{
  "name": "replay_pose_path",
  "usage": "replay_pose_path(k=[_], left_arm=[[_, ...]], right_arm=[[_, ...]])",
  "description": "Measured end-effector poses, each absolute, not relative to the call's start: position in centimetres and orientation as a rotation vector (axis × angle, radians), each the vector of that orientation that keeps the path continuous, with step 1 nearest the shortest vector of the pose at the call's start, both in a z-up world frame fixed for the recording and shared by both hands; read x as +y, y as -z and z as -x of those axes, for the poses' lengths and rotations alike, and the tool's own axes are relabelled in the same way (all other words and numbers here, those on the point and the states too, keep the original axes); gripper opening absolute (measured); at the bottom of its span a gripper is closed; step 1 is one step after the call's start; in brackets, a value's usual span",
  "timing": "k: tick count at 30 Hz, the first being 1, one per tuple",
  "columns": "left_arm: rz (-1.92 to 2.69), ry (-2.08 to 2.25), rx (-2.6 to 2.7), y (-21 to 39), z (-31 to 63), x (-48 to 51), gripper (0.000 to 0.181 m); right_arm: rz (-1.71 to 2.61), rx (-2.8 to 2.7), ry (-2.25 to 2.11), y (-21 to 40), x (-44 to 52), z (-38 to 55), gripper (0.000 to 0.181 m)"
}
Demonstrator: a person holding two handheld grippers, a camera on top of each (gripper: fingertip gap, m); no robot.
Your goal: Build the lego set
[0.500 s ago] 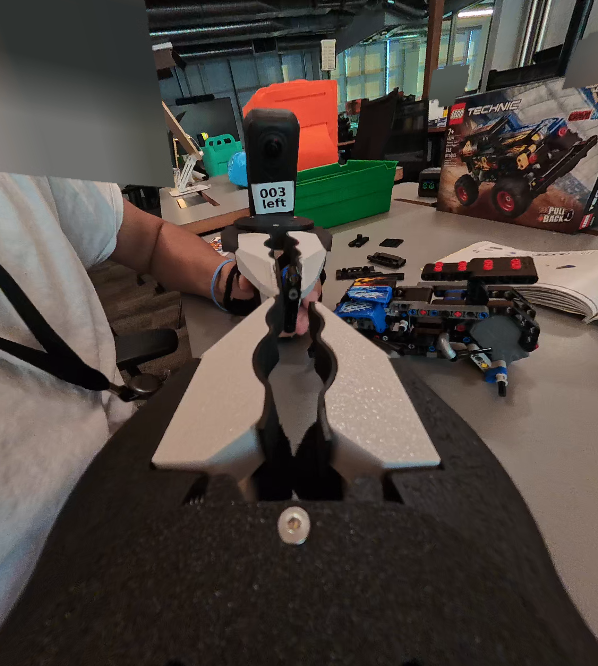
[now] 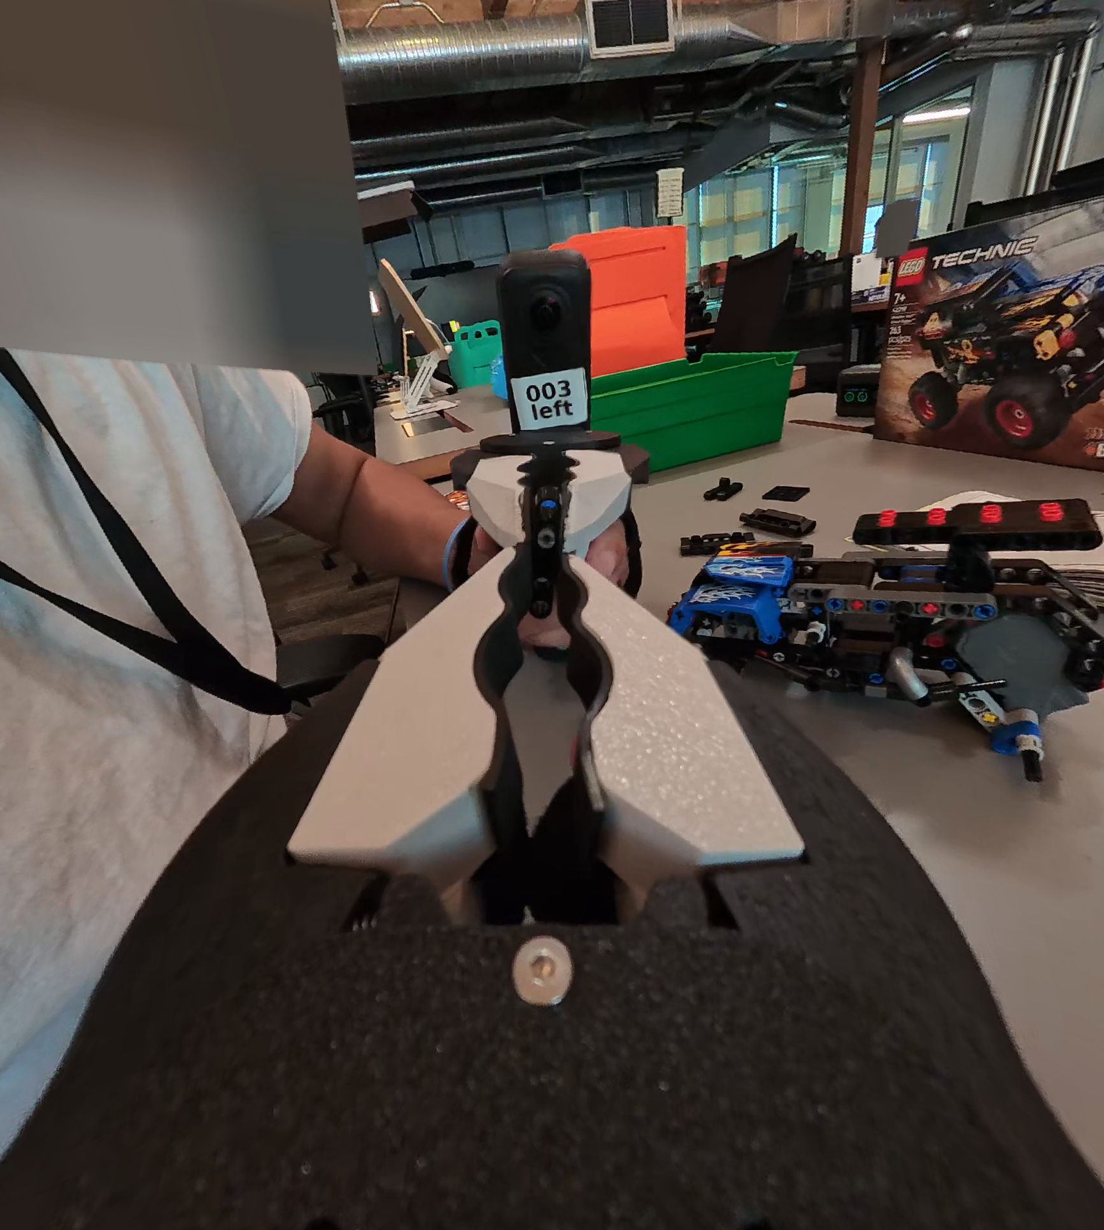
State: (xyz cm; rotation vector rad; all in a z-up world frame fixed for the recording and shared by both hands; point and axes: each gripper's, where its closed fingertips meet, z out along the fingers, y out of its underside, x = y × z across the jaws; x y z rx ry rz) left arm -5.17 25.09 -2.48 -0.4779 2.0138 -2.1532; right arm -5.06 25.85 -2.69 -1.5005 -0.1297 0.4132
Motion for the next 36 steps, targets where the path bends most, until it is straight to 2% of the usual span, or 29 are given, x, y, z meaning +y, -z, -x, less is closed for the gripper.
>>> replay_pose_path(k=[36], left_arm=[[0.498,2.149,1.993,1.97,5.18,25.42,0.007]], right_arm=[[1.488,-0.1,-0.507,2.69,25.52,5.14,0.006]])
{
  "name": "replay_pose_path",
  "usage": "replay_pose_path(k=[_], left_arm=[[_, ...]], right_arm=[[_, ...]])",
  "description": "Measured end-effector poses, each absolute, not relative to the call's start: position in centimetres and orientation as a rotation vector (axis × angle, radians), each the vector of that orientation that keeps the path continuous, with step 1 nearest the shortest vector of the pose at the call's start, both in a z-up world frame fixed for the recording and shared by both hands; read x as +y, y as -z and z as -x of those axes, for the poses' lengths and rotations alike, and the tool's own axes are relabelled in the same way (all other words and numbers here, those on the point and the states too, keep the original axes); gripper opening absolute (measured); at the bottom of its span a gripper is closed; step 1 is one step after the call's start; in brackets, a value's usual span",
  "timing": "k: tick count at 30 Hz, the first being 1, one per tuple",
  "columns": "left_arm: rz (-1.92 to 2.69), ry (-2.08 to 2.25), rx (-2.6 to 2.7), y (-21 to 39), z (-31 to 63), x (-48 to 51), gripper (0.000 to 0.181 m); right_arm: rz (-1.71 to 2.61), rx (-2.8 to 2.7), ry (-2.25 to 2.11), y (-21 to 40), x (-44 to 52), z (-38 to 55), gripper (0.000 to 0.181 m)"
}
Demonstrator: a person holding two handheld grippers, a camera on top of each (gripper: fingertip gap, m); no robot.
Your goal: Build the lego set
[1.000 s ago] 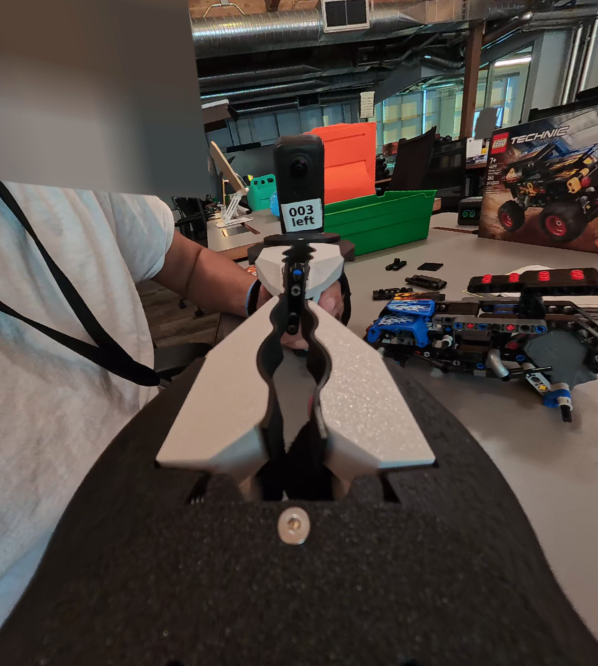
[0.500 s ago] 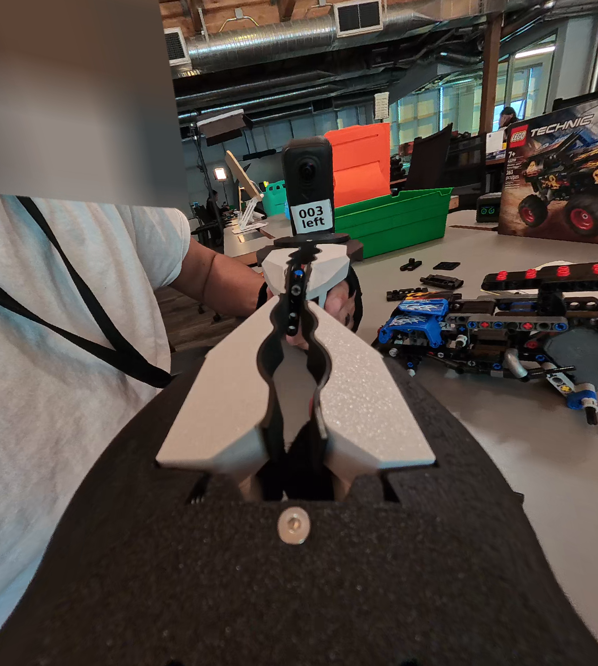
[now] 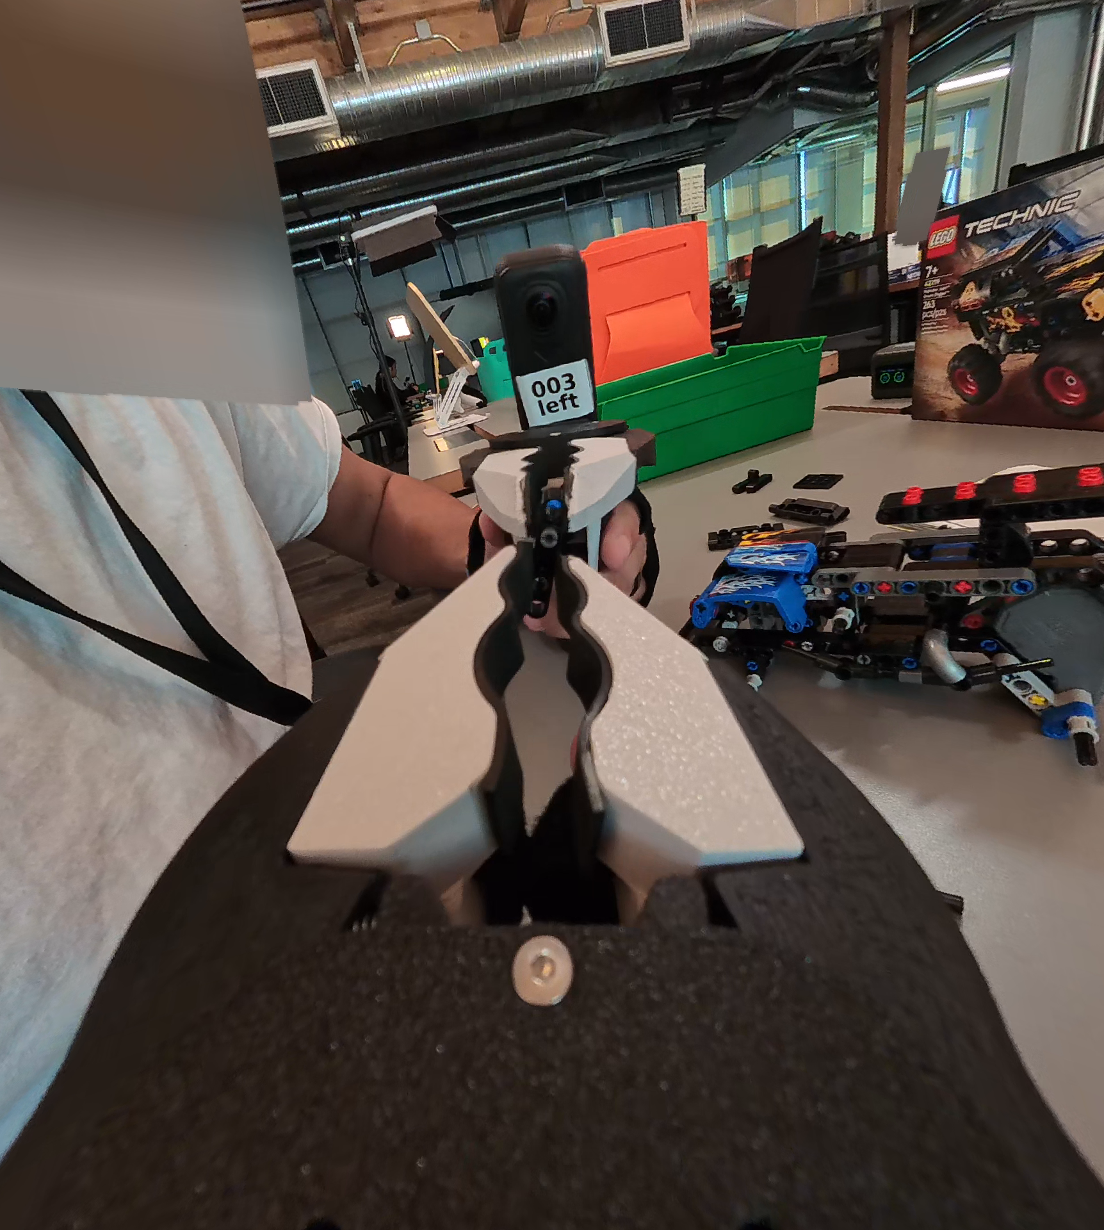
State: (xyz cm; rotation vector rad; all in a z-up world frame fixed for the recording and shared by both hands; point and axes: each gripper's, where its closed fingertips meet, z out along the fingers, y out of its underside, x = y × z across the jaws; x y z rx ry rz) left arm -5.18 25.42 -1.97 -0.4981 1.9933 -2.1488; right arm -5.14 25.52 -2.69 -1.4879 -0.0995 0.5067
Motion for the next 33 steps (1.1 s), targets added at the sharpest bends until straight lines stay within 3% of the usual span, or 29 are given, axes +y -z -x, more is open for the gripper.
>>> replay_pose_path(k=[33], left_arm=[[0.728,2.346,2.102,2.2,5.5,24.5,0.006]], right_arm=[[1.603,-0.163,-0.412,4.1,26.3,6.1,0.006]])
